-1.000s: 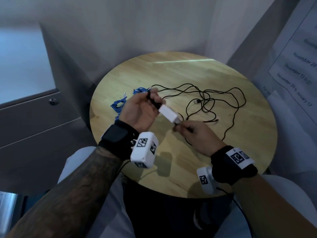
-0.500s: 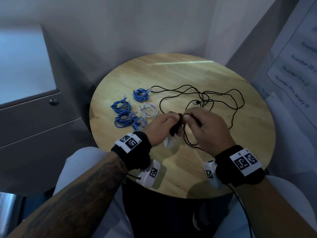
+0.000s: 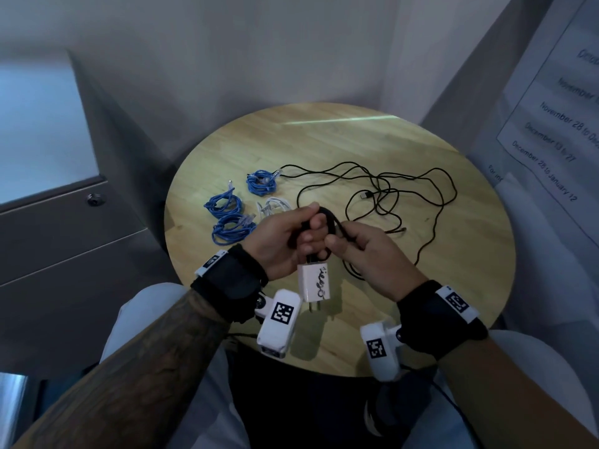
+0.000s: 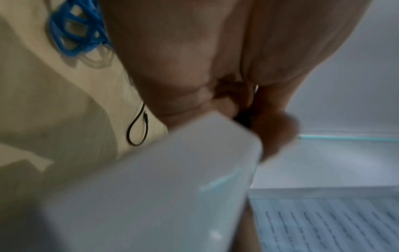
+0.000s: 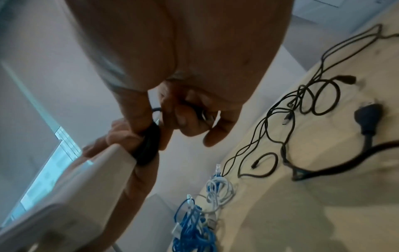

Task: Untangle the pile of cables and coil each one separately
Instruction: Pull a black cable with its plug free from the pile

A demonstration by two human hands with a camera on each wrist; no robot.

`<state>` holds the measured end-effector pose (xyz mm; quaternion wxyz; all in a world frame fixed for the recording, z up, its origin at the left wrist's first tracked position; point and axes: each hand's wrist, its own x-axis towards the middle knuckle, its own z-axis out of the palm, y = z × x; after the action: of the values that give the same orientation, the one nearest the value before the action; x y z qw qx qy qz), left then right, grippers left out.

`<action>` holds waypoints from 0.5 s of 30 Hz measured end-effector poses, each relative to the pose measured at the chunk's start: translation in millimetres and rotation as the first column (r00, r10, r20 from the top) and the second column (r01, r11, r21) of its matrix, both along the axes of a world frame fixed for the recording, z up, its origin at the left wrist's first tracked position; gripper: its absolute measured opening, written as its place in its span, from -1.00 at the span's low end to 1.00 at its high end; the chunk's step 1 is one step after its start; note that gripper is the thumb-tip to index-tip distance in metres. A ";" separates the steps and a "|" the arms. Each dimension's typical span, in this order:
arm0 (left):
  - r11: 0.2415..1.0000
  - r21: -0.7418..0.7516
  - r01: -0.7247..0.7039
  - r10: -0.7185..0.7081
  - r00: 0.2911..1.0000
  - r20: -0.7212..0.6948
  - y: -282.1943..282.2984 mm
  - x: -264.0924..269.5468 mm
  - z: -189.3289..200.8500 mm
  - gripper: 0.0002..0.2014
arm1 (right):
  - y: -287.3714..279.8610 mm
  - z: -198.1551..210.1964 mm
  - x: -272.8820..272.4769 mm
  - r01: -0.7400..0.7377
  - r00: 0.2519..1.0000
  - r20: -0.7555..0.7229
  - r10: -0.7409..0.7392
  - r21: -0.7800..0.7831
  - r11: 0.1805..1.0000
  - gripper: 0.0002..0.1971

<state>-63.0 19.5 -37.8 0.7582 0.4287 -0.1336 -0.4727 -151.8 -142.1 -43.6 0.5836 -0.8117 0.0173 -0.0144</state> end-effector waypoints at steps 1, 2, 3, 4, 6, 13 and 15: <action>1.000 -0.008 0.015 -0.015 1.000 0.009 1.0 0.5 0.3 -0.67 | -1.1 -1.5 0.6 0.014 1.000 0.024 -0.014 -0.021 1.000 -0.77; 1.000 -0.011 0.020 -0.020 0.999 0.027 1.8 0.6 0.8 -0.67 | -1.3 -1.8 0.3 0.026 0.999 0.036 -0.024 -0.038 0.999 -0.70; 1.000 -0.012 0.013 -0.013 0.999 0.044 2.2 0.9 1.1 -0.67 | -1.3 -1.1 0.3 0.036 0.999 0.040 -0.034 -0.039 0.999 -0.66; 1.000 -0.011 -0.004 0.004 0.998 0.066 2.7 1.6 1.2 -0.67 | -1.8 -1.2 0.5 0.044 0.998 0.054 -0.042 -0.032 0.999 -0.67; 0.997 0.029 -0.073 0.067 0.985 0.160 2.9 3.8 -0.7 -0.68 | -2.7 0.1 -0.7 0.068 0.994 0.085 -0.066 -0.019 0.997 -0.81; 0.919 0.106 -0.379 0.354 0.915 0.195 -20.6 -13.1 -17.8 -0.77 | 5.2 -7.7 0.9 0.118 0.989 0.087 -0.116 -0.013 0.993 -0.86; 0.892 0.146 -0.429 0.380 0.883 0.276 -23.0 -12.9 -21.8 -0.75 | -1.5 -12.9 4.2 0.154 0.986 0.072 -0.150 -0.065 0.986 -0.86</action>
<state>-75.8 -3.5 -59.7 0.7708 0.5761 -0.0827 -0.2591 -147.6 -143.6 -56.5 0.5522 -0.8271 0.0593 -0.0866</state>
